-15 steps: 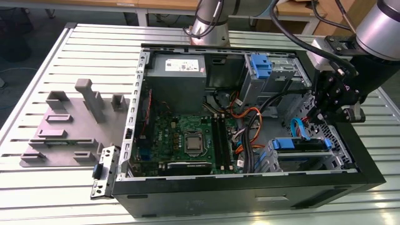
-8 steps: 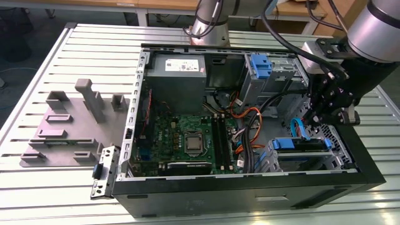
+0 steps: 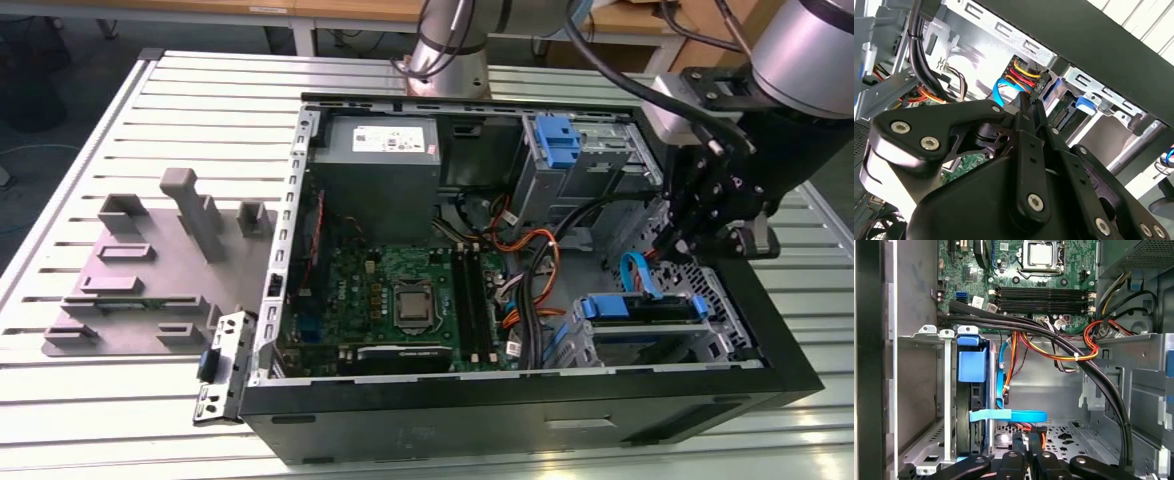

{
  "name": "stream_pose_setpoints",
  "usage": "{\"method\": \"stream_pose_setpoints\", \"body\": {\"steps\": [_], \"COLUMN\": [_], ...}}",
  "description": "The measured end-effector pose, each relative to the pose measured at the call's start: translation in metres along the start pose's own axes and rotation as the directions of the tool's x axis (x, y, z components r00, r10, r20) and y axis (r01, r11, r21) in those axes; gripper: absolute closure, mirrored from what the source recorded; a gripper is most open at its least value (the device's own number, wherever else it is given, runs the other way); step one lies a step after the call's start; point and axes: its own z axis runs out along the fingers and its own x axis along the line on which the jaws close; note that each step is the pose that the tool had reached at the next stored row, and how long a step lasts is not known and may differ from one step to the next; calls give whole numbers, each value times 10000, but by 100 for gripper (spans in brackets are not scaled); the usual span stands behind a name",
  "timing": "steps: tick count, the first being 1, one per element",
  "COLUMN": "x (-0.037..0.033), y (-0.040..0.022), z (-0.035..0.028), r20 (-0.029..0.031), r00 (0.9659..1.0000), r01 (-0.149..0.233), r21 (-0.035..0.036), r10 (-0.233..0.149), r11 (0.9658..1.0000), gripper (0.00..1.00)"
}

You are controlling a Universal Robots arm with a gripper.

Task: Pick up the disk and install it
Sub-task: 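Insert the second disk wire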

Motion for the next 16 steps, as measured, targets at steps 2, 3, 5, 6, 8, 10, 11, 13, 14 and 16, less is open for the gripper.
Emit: {"method": "stream_pose_setpoints", "body": {"steps": [2,3,5,6,8,10,11,13,14,16], "x": [2,3,8,11,21,34,42,61,73,101], "y": [-1,-1,-2,-2,-3,-3,-3,-3,-3,-2], "z": [-30,-44,-63,-68,-75,-77,-78,-79,-79,-80], "r20": [-1,-1,1,0,-2,-6,-8,-11,-12,-14], "r00": [10000,10000,10000,10000,10000,10000,10000,10000,10000,10000], "r01": [-1,-1,-3,-5,-14,-26,-32,-41,-43,-47], "r21": [16,23,36,39,44,45,45,49,54,83], "r10": [1,1,3,5,14,26,32,41,43,47], "r11": [10000,10000,10000,10000,10000,10000,10000,10000,10000,10000], "gripper": [84,84,84,84,84,84,84,84,84,84]}}
